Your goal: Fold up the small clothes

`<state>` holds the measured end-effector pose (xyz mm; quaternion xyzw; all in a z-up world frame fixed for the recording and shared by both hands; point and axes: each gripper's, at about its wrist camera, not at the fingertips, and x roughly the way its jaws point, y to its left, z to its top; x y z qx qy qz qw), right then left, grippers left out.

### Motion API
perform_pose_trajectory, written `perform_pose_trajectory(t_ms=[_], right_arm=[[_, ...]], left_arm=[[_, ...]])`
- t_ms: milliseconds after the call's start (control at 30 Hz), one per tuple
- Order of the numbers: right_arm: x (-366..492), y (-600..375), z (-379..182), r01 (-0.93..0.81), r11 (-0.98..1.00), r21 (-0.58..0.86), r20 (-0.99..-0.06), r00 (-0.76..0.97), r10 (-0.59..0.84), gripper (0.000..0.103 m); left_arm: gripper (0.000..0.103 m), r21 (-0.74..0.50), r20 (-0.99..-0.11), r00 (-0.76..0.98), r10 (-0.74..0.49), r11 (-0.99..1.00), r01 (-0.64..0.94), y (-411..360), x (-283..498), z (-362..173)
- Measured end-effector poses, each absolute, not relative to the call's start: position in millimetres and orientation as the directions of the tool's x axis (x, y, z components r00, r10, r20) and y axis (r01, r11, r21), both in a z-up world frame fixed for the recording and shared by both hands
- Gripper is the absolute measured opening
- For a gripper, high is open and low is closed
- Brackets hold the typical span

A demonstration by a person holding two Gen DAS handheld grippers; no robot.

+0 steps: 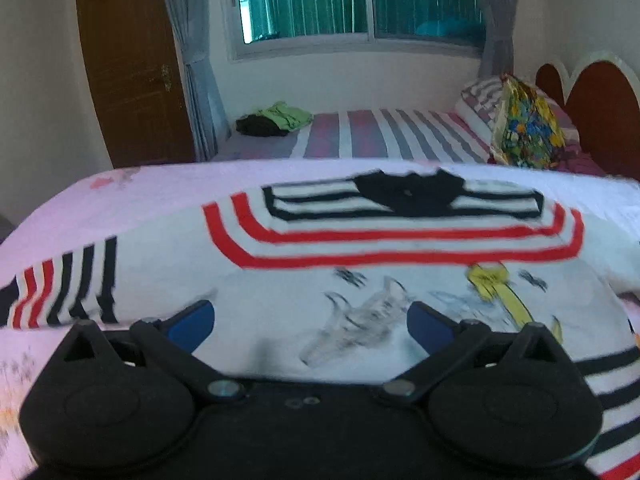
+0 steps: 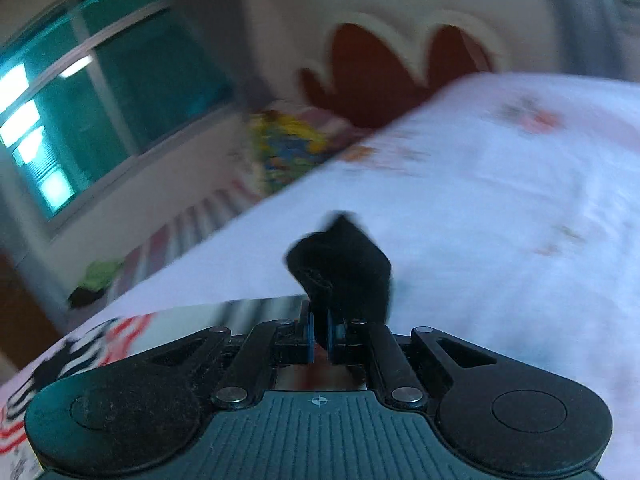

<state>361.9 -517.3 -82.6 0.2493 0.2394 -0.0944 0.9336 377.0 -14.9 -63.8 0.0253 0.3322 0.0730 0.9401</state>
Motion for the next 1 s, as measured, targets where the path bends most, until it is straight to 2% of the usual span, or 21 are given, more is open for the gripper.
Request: perform_pose_trajectory(t_ms=[133,300,400,500,567,600,633,667,700,767,800,833,900,933,1000], right_arm=[[386,-439,-66,0.147,0.898,0.414,-0.468,0.881,0.072,0.005],[413,-325,-70,-0.016,0.930,0.366,-0.494,0.844,0.208,0.005],[422,-261,-83,-0.102,0.934,0.343,-0.519,0.808,0.279,0.005],[430,-213,-101,-0.182,0.931,0.318,-0.549,0.765,0.337,0.005],[438,-188,-117,-0.228,0.931,0.283,-0.606,0.710,0.358,0.007],[439,-174,-125,-0.244,0.942,0.230,-0.630,0.701,0.335,0.018],[432,-164,-124,-0.272,0.948,0.163,-0.606,0.731,0.314,0.028],[425,-159,-122,-0.289,0.948,0.131,-0.601,0.737,0.308,0.053],[414,-160,-118,-0.293,0.948,0.123,-0.578,0.756,0.309,0.058],[400,-165,-113,-0.260,0.959,0.115,-0.553,0.785,0.279,0.058],[396,-174,-111,-0.236,0.962,0.135,-0.546,0.792,0.272,0.058],[390,-186,-108,-0.208,0.963,0.170,-0.541,0.797,0.267,0.058],[384,-208,-103,-0.144,0.967,0.210,-0.545,0.804,0.238,0.057],[380,-220,-99,-0.120,0.968,0.221,-0.546,0.807,0.224,0.058],[373,-237,-91,-0.086,0.969,0.232,-0.546,0.813,0.203,0.058]], left_arm=[[0.102,0.083,-0.635,0.759,0.141,0.990,-0.115,11,393,-62],[0.101,0.029,-0.658,0.744,0.114,0.991,-0.127,45,403,-64],[0.097,-0.011,-0.669,0.741,0.054,0.996,-0.083,62,400,-63],[0.087,0.003,-0.675,0.736,0.051,0.998,-0.066,74,401,-63],[0.086,-0.021,-0.680,0.733,0.027,0.998,-0.056,81,403,-64],[0.085,-0.040,-0.684,0.729,0.002,0.998,-0.040,83,405,-65],[0.082,-0.052,-0.686,0.727,-0.016,0.998,-0.026,84,407,-65],[0.081,-0.061,-0.685,0.728,-0.032,0.998,-0.013,83,408,-66],[0.077,-0.082,-0.683,0.728,-0.065,0.997,0.011,81,410,-66],[0.061,-0.141,-0.681,0.717,-0.148,0.987,0.070,70,417,-67],[0.049,-0.176,-0.681,0.704,-0.199,0.979,0.107,62,422,-70],[0.042,-0.222,-0.678,0.687,-0.262,0.964,0.149,51,428,-73],[0.035,-0.325,-0.677,0.629,-0.383,0.922,0.212,26,441,-82],[0.036,-0.364,-0.677,0.596,-0.431,0.901,0.237,11,446,-88],[0.033,-0.370,-0.714,0.546,-0.439,0.898,0.238,-16,458,-102]])
